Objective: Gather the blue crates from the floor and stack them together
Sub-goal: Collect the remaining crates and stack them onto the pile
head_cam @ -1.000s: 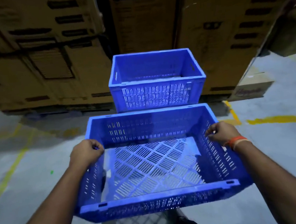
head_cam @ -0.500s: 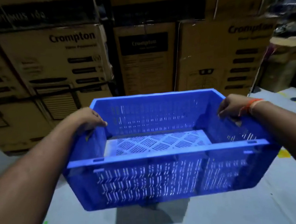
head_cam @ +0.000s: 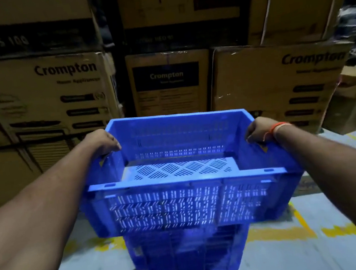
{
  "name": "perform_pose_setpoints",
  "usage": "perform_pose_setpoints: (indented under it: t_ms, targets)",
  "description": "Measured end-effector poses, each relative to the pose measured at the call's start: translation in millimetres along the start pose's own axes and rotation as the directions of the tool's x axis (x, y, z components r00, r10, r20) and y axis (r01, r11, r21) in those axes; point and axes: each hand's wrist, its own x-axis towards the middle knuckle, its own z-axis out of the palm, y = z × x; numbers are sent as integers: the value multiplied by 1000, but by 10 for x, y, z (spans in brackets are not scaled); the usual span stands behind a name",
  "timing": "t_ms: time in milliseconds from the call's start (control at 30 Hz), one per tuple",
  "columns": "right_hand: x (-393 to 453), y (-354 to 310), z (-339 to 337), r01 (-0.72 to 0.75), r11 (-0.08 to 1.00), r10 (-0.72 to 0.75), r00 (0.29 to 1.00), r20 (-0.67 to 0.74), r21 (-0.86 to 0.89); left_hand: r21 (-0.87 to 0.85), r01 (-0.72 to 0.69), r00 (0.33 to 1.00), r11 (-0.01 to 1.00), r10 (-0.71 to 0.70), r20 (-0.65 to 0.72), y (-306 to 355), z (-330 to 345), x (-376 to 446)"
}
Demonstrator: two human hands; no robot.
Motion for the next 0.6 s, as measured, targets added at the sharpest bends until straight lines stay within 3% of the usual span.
perform_pose_setpoints:
  t_ms: [200, 600]
  targets:
    - [755, 23, 244, 13, 1000, -13, 1000, -7, 27, 84, 83, 994, 993, -77, -72, -7, 348, 533]
    - [1637, -17, 268, 76, 992, -73, 997, 33, -102, 153, 86, 996, 984, -90, 20, 114, 418, 985]
